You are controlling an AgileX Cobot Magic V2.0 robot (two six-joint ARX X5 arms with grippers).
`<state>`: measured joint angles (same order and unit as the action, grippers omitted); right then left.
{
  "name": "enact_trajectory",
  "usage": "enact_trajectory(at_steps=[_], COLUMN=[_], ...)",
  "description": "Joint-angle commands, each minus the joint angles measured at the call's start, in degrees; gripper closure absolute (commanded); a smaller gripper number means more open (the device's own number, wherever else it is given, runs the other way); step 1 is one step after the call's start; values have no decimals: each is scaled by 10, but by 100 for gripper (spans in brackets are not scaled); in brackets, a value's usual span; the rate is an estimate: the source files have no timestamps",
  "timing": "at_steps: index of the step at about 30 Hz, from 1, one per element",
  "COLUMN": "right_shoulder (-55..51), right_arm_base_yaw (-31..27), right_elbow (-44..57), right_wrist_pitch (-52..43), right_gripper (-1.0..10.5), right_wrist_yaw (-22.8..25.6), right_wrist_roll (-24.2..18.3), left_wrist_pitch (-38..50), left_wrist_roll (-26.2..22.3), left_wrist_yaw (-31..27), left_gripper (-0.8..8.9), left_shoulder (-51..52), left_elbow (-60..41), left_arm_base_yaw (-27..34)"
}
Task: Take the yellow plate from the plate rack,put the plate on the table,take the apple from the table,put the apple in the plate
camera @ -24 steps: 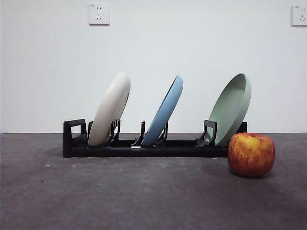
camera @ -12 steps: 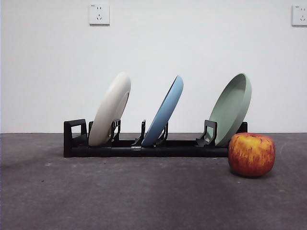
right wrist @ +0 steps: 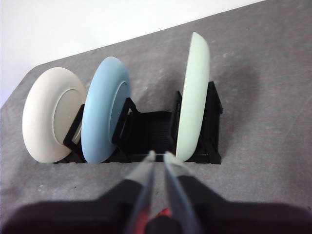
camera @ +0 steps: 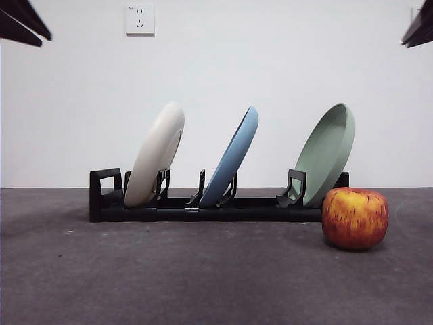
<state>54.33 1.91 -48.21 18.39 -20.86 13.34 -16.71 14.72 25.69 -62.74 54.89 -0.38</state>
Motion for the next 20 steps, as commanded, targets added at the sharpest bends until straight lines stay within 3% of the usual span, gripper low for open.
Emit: enact_trajectory(at_steps=[1, 5, 20], right_shoulder=[10, 12, 12], right_arm_base_yaw=[1, 1, 1], right_elbow=[-10, -11, -11], right_wrist_pitch=[1, 1, 1], right_gripper=[669, 655, 662], right_wrist_yaw=[-2, -2, -2], right_wrist_roll=[-8, -8, -8], left_wrist_pitch=[-16, -34, -129], left_wrist_roll=[-15, -27, -58], left_wrist_yaw=[7, 37, 41], left_gripper=[551, 551, 553], left_shoulder=[-45, -112, -369], left_elbow=[40, 107, 381], left_arm_base_yaw=[-12, -30, -131])
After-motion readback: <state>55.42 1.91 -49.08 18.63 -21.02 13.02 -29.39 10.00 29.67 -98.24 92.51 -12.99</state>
